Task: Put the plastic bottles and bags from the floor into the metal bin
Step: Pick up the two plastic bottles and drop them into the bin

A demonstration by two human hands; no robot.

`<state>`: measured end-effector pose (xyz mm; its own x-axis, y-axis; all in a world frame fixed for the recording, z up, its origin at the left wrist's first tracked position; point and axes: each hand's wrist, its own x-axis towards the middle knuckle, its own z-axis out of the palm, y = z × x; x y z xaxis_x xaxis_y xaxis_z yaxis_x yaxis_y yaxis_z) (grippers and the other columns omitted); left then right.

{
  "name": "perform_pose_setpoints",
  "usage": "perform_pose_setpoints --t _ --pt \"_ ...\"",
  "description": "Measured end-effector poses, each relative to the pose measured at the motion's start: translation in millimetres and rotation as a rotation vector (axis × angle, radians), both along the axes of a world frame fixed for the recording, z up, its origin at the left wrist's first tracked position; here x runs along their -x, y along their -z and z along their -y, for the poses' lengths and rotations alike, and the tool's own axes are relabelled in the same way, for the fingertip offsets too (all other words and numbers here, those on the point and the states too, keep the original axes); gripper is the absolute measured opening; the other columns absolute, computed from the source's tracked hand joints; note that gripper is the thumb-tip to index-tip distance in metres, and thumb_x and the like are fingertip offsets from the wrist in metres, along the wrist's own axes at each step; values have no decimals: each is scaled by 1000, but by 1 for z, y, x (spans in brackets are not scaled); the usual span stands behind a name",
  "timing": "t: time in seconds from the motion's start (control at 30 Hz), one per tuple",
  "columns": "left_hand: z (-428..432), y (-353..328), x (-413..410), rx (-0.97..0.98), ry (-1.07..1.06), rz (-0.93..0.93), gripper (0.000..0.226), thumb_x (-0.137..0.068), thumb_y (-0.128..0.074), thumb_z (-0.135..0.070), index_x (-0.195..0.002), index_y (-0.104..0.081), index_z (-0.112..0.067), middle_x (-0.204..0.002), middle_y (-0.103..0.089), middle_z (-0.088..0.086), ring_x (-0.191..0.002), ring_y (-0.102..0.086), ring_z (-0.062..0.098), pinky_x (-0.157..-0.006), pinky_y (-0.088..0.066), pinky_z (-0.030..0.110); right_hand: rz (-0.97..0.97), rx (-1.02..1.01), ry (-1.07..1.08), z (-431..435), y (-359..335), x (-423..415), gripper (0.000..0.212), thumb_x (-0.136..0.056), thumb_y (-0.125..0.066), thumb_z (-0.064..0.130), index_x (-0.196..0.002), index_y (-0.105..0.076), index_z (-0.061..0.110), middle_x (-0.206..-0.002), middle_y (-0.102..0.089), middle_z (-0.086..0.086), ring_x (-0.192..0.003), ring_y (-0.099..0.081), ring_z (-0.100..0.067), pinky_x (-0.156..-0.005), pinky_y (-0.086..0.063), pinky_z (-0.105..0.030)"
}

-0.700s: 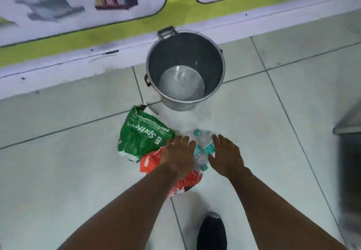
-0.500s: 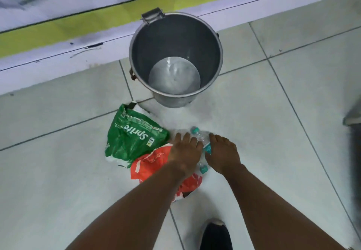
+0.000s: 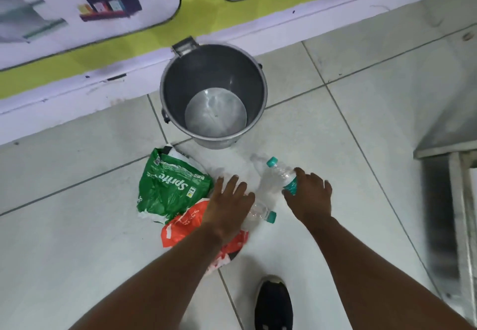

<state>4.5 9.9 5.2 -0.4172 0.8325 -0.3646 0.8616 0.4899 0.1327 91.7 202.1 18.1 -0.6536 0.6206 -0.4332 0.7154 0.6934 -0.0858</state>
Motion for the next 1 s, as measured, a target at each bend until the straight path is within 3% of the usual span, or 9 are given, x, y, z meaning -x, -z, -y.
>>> perform_pose_setpoints --t 0.1,0.2,0.33,0.5,0.6,0.77,1.0 --pt "25 -59 12 -113 -149 32 62 -80 -65 -36 -137 -42 -29 -150 -38 9 -142 -20 33 -115 -14 56 -205 10 90 -1 -50 12 54 -80 -72 39 -127 -53 20 -115 -66 -5 -117 -54 -30 -103 -39 -52" --pt "49 -111 38 -371 -326 32 56 -75 -69 -46 -127 -57 -27 -140 -51 13 -134 -36 35 -108 -32 56 -412 7 115 4 -96 37 61 -77 -79 38 -129 -55 20 -132 -58 -9 -126 -48 -31 -106 -37 -54" --pt "67 -160 83 -541 -554 -27 59 -74 -69 -50 -126 -59 -23 -141 -49 15 -134 -37 37 -106 -35 55 -575 13 53 20 -141 89 65 -75 -81 39 -133 -53 28 -146 -45 -11 -137 -36 -32 -112 -31 -57" --pt "72 -186 127 -616 -738 -60 63 -73 -74 -48 -129 -57 -25 -143 -45 16 -134 -36 36 -106 -36 53 -728 44 -30 41 -166 167 68 -66 -85 44 -128 -59 32 -144 -48 -13 -134 -41 -35 -107 -37 -55" --pt "78 -188 138 -632 -823 -47 65 -74 -74 -51 -130 -54 -26 -145 -44 15 -135 -36 35 -106 -33 53 -709 47 -90 54 -167 205 74 -64 -85 49 -130 -57 33 -146 -45 -13 -136 -38 -35 -109 -34 -56" --pt "96 -184 143 -620 -882 -28 66 -76 -72 -53 -132 -51 -24 -146 -43 11 -134 -35 31 -106 -36 52 -430 -19 -288 53 -157 216 94 -68 -80 49 -146 -35 26 -157 -29 -13 -145 -22 -31 -117 -18 -52" --pt "92 -188 147 -526 -831 -57 65 -76 -68 -56 -130 -50 -24 -144 -44 14 -133 -36 34 -104 -36 53 -355 -128 -412 12 -184 187 87 -78 -73 43 -149 -27 21 -158 -26 -12 -147 -18 -32 -118 -15 -54"
